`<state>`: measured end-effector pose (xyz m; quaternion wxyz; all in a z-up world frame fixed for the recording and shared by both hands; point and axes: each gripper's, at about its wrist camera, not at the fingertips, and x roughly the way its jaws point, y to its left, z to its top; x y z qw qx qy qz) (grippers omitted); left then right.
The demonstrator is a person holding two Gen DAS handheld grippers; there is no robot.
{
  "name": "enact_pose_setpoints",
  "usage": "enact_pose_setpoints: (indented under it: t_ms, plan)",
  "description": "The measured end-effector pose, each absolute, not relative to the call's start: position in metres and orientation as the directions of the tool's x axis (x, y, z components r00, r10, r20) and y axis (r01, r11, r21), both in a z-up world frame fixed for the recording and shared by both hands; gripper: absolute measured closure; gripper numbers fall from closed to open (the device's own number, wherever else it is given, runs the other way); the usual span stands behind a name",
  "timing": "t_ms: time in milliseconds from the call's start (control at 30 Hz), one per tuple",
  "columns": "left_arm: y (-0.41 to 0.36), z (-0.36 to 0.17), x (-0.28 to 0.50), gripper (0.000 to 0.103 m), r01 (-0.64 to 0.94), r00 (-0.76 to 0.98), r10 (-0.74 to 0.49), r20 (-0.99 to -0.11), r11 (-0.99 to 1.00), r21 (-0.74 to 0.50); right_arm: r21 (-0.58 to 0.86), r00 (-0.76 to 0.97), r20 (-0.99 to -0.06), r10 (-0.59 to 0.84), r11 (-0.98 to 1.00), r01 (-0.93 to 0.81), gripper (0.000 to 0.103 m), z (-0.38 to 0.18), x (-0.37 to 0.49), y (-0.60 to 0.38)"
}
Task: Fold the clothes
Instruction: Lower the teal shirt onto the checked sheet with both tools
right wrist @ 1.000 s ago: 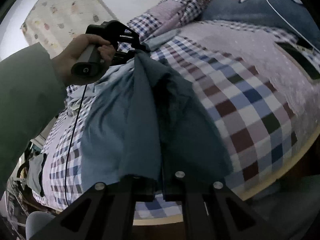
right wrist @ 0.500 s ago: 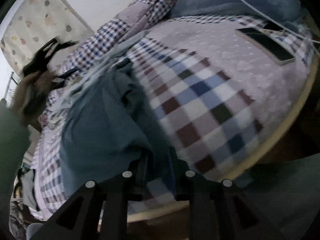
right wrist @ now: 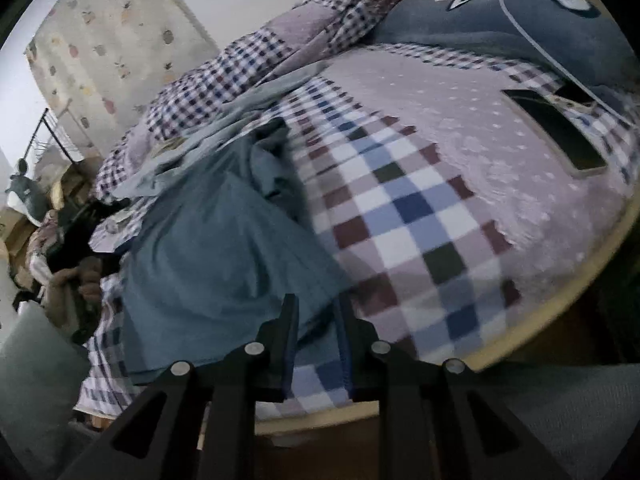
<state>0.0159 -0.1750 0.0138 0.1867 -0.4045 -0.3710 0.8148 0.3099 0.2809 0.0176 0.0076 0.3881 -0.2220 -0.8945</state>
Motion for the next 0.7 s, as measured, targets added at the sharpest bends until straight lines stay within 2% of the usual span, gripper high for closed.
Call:
enact_pose_setpoints:
  t_ms: [167, 333, 367, 400, 433, 633, 700]
  plan:
    - [-0.162, 0.013, 0.011, 0.019, -0.062, -0.573, 0.622, -0.534, -0.683, -0.728, 0.398, -0.653, -0.74, -0.16, -0.887, -0.234, 0.083, 0.005, 0.289, 0.288]
    - [-0.149, 0.015, 0.011, 0.019, -0.11, -0.564, 0.612, -0.555, -0.722, -0.684, 0.371, -0.652, -0.751, -0.106, -0.885, -0.283, 0.082, 0.01, 0.292, 0.292]
    - [-0.147, 0.016, 0.009, 0.019, -0.112, -0.564, 0.612, -0.555, -0.722, -0.683, 0.384, -0.654, -0.748, -0.109, -0.876, -0.293, 0.076, 0.012, 0.294, 0.296]
    - [-0.147, 0.016, 0.008, 0.019, -0.113, -0.566, 0.613, -0.552, -0.721, -0.684, 0.406, -0.66, -0.742, -0.121, -0.864, -0.298, 0.059, 0.012, 0.295, 0.3]
    - [-0.147, 0.016, 0.007, 0.019, -0.111, -0.565, 0.616, -0.549, -0.716, -0.689, 0.43, -0.664, -0.734, -0.139, -0.853, -0.297, 0.055, 0.012, 0.296, 0.303]
    - [-0.146, 0.016, 0.001, 0.019, -0.107, -0.563, 0.63, -0.535, -0.698, -0.708, 0.465, -0.647, -0.736, -0.2, -0.844, -0.268, 0.055, 0.003, 0.281, 0.301]
    - [-0.145, 0.016, -0.001, 0.019, -0.108, -0.562, 0.634, -0.531, -0.693, -0.713, 0.461, -0.654, -0.729, -0.199, -0.85, -0.255, 0.058, 0.001, 0.277, 0.299]
